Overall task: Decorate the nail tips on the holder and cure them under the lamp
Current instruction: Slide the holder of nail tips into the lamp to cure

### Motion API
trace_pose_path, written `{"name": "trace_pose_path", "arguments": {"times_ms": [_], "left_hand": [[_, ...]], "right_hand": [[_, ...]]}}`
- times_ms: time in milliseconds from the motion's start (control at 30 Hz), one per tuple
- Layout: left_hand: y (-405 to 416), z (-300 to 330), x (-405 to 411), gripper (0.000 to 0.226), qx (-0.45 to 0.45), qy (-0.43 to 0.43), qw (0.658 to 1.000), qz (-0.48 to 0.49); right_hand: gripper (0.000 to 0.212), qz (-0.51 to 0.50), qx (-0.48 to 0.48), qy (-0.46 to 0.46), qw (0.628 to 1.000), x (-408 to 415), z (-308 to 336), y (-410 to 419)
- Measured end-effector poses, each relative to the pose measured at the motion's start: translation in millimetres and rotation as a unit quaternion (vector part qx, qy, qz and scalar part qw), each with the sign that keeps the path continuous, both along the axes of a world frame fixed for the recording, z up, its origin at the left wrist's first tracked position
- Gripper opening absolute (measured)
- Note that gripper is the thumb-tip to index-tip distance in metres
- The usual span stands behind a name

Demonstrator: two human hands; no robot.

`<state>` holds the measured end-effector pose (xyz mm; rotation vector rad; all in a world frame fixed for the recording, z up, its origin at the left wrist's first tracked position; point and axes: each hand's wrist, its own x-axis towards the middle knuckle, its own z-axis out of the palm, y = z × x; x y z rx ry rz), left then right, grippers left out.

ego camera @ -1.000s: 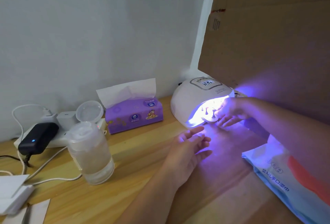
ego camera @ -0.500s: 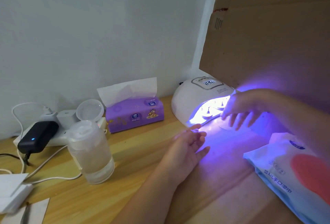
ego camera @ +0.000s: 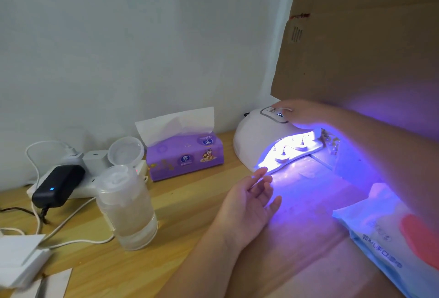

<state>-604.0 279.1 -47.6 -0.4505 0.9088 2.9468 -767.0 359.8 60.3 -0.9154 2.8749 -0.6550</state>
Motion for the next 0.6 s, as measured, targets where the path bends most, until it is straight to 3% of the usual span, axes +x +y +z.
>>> {"name": "trace_pose_path", "arguments": {"times_ms": [333,500,600], "left_hand": [[3,5,3,0.018,-0.009,0.021,1.0,0.013],[12,13,9,0.016,-0.095,0.018,0.995,0.016],[12,28,25,0.021,-0.24,0.04,0.969,-0.037]], "right_hand": [[0.046,-0.009,0.046,0.033,0.998,-1,-1,-8],[0.048,-0.01,0.031,0.032,0.999,6,-4,1],[0.054,0.032,-0.048,0.01,0.998,17,-1,9]]}}
